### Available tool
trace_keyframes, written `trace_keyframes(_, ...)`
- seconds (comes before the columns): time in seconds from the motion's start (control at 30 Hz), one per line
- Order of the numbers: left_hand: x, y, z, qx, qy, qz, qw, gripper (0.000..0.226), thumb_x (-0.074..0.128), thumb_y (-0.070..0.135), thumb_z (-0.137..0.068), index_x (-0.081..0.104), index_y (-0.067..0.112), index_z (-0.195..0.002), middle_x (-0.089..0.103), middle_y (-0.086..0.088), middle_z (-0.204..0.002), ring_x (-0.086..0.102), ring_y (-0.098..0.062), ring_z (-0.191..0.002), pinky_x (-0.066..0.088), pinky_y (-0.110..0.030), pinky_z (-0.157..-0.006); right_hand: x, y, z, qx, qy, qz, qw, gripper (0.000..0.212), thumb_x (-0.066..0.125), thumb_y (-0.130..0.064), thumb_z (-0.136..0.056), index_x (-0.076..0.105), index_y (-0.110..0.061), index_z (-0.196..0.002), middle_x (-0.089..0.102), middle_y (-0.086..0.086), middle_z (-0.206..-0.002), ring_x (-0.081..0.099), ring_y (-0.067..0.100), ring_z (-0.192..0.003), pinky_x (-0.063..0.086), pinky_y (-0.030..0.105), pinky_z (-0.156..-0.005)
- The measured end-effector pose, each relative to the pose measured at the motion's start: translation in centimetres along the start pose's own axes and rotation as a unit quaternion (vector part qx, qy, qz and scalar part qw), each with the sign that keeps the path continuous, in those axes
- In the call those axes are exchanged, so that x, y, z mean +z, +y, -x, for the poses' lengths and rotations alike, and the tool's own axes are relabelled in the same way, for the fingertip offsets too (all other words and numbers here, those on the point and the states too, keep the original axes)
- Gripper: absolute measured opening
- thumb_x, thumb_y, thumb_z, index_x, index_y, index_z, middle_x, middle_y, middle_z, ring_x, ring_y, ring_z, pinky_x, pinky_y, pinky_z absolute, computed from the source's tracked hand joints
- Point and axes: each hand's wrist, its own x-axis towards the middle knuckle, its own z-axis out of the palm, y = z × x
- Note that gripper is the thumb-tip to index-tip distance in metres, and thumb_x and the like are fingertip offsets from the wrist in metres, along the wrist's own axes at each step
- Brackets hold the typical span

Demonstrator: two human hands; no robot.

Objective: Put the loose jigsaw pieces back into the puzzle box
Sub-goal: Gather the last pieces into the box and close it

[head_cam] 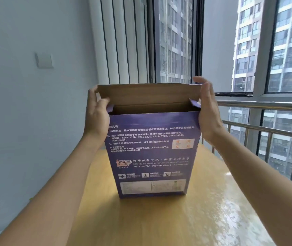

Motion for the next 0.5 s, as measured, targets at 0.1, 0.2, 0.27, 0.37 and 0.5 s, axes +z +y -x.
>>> trace_keyframes(0.1,0.5,0.4,-0.4,0.029,-0.005,-0.013,0.999,0.014,0.041,0.040,-0.108,0.047,0.034,-0.097,0.054,0.019,-0.097,0.062,-0.002,-0.093,0.049,-0.012,-0.075,0.2,-0.4,-1.0,0.026,0.004,-0.032,0.999,0.017,0.050,-0.042,-0.103,0.055,-0.025,-0.105,0.059,0.001,-0.093,0.056,0.014,-0.087,0.047,0.033,-0.078)
trace_keyframes(0.2,0.5,0.3,-0.1,0.045,0.001,-0.028,0.999,0.019,0.045,0.046,-0.102,0.046,0.030,-0.093,0.058,0.027,-0.078,0.059,0.007,-0.076,0.050,-0.013,-0.073,0.0,-0.1,-0.8,0.017,0.015,-0.042,0.999,0.005,0.053,-0.024,-0.103,0.054,-0.019,-0.101,0.060,-0.011,-0.080,0.057,0.005,-0.073,0.048,0.023,-0.065)
trace_keyframes(0.27,0.4,0.3,0.0,0.041,0.005,-0.021,0.999,0.016,0.048,0.036,-0.106,0.047,0.027,-0.093,0.059,0.026,-0.070,0.059,0.006,-0.068,0.050,-0.016,-0.063,-0.2,0.2,-0.4,0.007,0.022,-0.046,0.999,0.001,0.054,-0.018,-0.097,0.055,-0.019,-0.098,0.058,-0.014,-0.077,0.056,0.004,-0.070,0.047,0.020,-0.061)
trace_keyframes(0.37,-0.1,0.2,0.7,0.041,-0.009,-0.016,0.999,0.012,0.049,0.031,-0.107,0.049,0.024,-0.097,0.059,0.017,-0.069,0.057,-0.001,-0.064,0.047,-0.023,-0.057,-0.4,0.1,0.0,-0.003,0.021,-0.051,0.998,0.010,0.050,-0.002,-0.095,0.053,-0.012,-0.096,0.056,-0.009,-0.082,0.054,0.003,-0.069,0.046,0.019,-0.061)
trace_keyframes(0.5,-1.3,-0.4,1.8,0.055,-0.067,-0.002,0.996,0.015,0.049,0.037,-0.100,0.051,0.025,-0.109,0.066,0.009,-0.085,0.066,-0.007,-0.073,0.054,-0.023,-0.058,-0.8,0.6,0.3,-0.043,-0.006,-0.009,0.999,0.006,0.062,-0.022,-0.089,0.057,-0.019,-0.090,0.061,0.003,-0.092,0.054,0.017,-0.081,0.046,0.035,-0.074)
